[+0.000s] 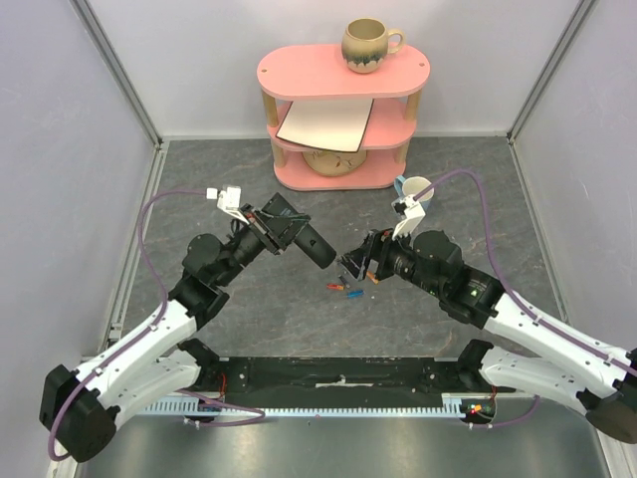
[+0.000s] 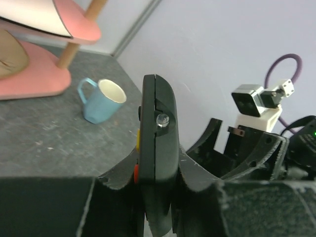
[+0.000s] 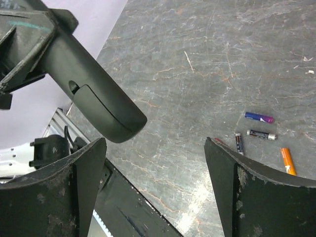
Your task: Load the batteries into the remote control
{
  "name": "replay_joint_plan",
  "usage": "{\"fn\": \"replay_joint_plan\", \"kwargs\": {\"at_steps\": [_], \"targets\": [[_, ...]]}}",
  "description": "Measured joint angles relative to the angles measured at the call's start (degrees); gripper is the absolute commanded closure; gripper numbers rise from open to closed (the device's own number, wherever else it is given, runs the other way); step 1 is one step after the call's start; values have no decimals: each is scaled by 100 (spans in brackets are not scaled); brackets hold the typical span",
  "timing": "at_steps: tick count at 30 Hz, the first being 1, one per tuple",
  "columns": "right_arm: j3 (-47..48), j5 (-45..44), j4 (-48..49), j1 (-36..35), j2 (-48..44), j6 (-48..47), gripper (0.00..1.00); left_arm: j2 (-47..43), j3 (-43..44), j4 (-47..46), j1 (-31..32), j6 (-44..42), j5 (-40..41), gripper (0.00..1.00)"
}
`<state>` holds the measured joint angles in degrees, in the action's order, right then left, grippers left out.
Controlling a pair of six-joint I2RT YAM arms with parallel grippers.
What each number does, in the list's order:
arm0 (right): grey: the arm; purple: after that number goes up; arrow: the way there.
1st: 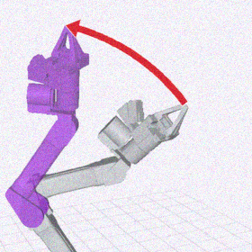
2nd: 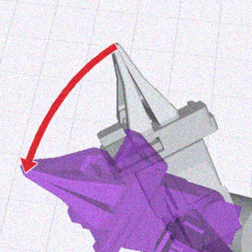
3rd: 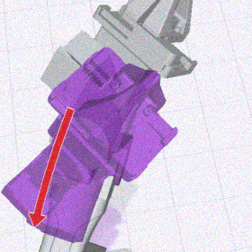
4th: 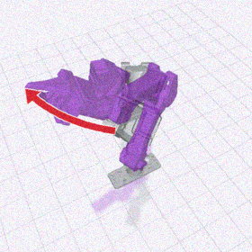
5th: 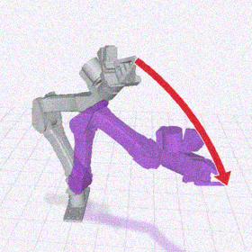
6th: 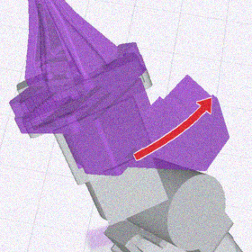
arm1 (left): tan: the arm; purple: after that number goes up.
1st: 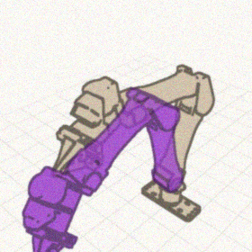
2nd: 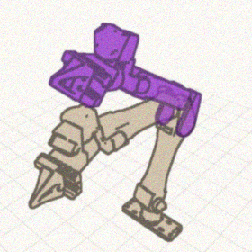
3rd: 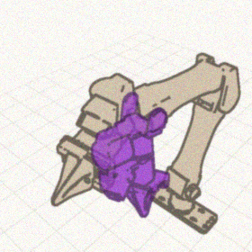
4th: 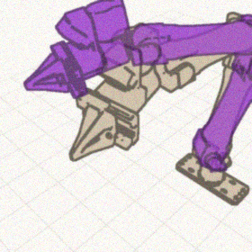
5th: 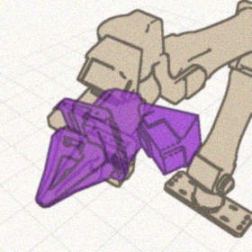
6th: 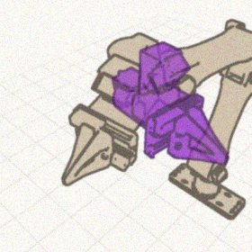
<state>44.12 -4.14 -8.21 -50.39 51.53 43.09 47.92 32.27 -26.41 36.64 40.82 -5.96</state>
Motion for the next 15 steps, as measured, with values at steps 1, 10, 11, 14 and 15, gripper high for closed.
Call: {"fn": "replay_joint_plan", "kwargs": {"at_steps": [1, 10, 11, 14, 15], "targets": [[-20, 59, 26, 2, 0, -46, 11, 39, -15, -70, -70, 153, -195, 98], [-223, 570, 382, 52, -251, -437, 8, 702, -79, -452, -282, 979, -1427, 98], [-221, 584, 389, 52, -278, -509, 8, 748, -79, -476, -284, 1016, -1539, 98], [-219, 570, 376, 52, -330, -702, 8, 859, -79, -605, -289, 1088, -1832, 98], [-219, 538, 348, 52, -352, -745, 9, 887, -79, -658, -289, 1104, -1923, 98]]}}
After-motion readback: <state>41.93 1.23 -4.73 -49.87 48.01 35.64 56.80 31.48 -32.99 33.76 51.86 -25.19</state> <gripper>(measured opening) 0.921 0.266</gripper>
